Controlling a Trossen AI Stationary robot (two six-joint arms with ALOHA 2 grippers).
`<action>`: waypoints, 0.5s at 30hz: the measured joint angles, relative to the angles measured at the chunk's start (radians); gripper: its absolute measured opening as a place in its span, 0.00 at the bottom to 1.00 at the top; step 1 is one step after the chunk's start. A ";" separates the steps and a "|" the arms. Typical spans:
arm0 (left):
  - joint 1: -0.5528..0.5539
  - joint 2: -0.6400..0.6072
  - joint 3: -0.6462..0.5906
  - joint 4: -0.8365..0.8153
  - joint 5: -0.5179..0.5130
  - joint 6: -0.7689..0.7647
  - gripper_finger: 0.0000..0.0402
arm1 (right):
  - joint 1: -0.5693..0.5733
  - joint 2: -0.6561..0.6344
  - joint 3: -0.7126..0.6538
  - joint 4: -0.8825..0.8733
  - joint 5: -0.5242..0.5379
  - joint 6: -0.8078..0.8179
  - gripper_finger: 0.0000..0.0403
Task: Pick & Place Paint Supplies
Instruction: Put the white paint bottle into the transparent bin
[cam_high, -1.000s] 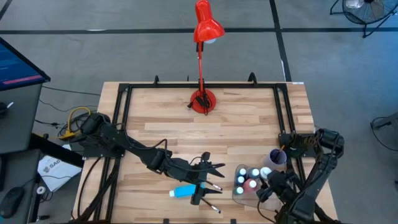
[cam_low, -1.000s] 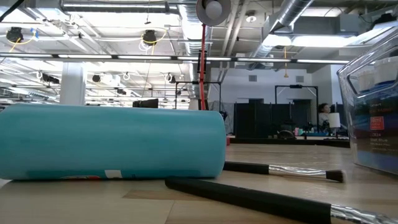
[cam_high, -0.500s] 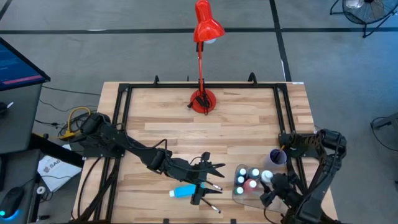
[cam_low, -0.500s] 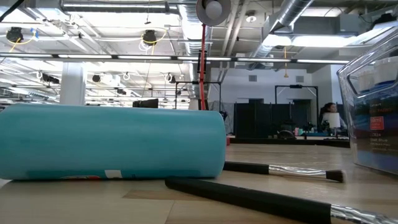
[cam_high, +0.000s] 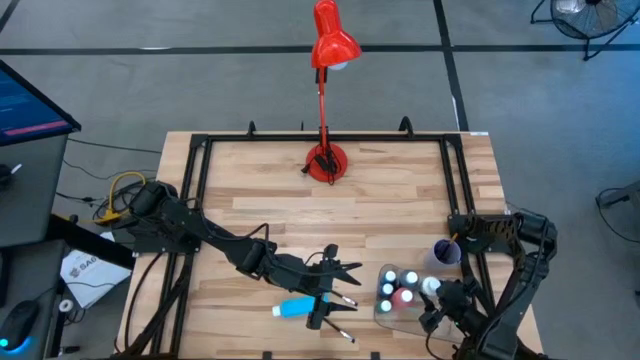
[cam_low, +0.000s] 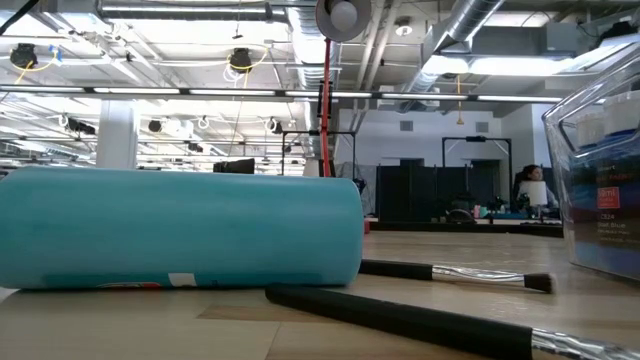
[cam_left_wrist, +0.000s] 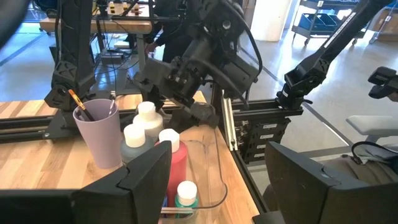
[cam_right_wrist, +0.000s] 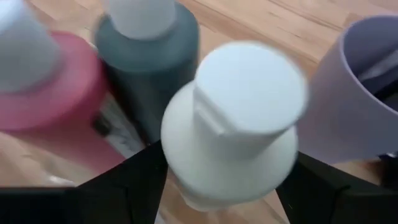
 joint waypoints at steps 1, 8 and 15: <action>0.000 0.000 0.000 0.000 0.000 0.000 0.59 | 0.000 0.010 0.000 -0.003 -0.009 0.000 0.64; 0.000 0.000 0.000 0.000 0.000 0.000 0.59 | 0.007 0.021 0.000 0.015 -0.016 0.001 0.68; 0.000 0.000 0.000 0.000 0.000 0.000 0.59 | 0.022 0.021 0.016 0.039 -0.018 0.003 0.82</action>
